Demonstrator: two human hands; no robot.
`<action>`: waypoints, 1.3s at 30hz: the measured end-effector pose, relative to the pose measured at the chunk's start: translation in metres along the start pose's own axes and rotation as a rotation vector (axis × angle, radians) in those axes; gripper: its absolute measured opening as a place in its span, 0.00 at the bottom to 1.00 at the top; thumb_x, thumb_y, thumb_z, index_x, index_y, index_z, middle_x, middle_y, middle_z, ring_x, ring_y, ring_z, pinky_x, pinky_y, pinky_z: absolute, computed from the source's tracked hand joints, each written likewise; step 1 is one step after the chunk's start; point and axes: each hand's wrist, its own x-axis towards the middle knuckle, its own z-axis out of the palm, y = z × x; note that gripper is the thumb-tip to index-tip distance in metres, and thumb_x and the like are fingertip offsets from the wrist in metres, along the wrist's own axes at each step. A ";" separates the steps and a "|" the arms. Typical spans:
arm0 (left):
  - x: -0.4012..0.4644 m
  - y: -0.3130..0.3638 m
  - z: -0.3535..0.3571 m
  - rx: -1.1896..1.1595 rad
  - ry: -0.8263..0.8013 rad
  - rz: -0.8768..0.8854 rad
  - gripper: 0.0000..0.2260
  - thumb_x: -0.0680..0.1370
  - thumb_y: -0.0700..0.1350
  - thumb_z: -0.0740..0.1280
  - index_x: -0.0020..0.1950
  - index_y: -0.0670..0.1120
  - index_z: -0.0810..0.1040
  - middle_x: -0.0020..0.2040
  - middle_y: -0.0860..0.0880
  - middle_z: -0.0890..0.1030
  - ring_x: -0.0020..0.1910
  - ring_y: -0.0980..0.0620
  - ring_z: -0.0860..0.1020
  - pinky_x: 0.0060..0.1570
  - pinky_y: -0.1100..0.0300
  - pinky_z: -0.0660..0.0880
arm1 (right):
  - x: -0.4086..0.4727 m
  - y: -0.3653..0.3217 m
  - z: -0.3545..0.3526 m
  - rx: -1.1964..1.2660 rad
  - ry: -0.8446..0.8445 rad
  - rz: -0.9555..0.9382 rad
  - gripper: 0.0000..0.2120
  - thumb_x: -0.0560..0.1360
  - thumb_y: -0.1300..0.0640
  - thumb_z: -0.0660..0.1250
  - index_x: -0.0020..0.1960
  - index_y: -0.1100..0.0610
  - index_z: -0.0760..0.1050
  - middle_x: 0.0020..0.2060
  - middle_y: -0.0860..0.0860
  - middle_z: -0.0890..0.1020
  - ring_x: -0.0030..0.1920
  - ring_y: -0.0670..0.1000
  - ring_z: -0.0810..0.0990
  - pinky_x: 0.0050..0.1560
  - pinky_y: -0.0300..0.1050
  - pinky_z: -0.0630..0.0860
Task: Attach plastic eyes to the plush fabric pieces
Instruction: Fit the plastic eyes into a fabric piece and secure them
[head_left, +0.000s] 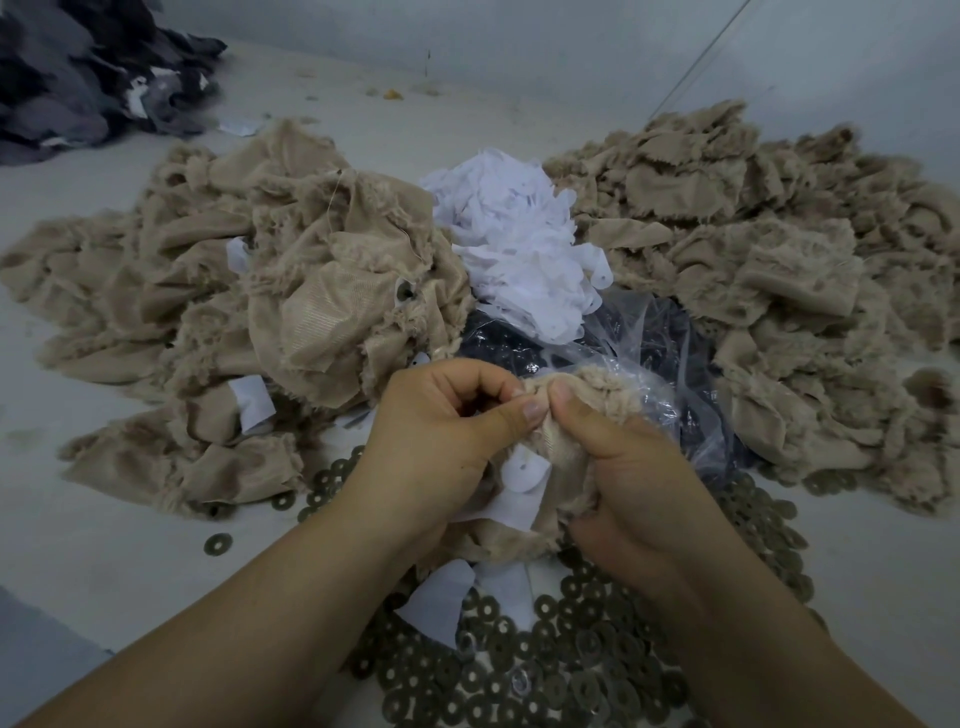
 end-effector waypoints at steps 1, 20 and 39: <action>0.001 0.000 0.000 -0.010 0.001 -0.008 0.05 0.65 0.45 0.74 0.36 0.45 0.84 0.36 0.43 0.83 0.36 0.48 0.80 0.40 0.55 0.80 | 0.000 -0.001 0.000 0.017 -0.002 0.017 0.15 0.73 0.56 0.68 0.54 0.66 0.82 0.52 0.65 0.84 0.51 0.62 0.85 0.53 0.57 0.83; 0.006 0.001 -0.011 -0.247 0.025 -0.074 0.03 0.64 0.41 0.74 0.34 0.45 0.82 0.31 0.47 0.81 0.30 0.55 0.78 0.32 0.65 0.76 | 0.009 -0.005 -0.008 0.049 -0.012 -0.024 0.19 0.73 0.62 0.63 0.61 0.68 0.76 0.54 0.63 0.84 0.54 0.59 0.85 0.50 0.48 0.84; 0.006 0.001 -0.008 -0.223 0.012 -0.078 0.02 0.65 0.41 0.73 0.33 0.46 0.82 0.32 0.48 0.81 0.31 0.55 0.78 0.34 0.66 0.76 | 0.016 -0.006 -0.030 -0.371 0.005 -0.176 0.12 0.78 0.67 0.65 0.54 0.56 0.84 0.53 0.57 0.86 0.55 0.58 0.85 0.53 0.51 0.82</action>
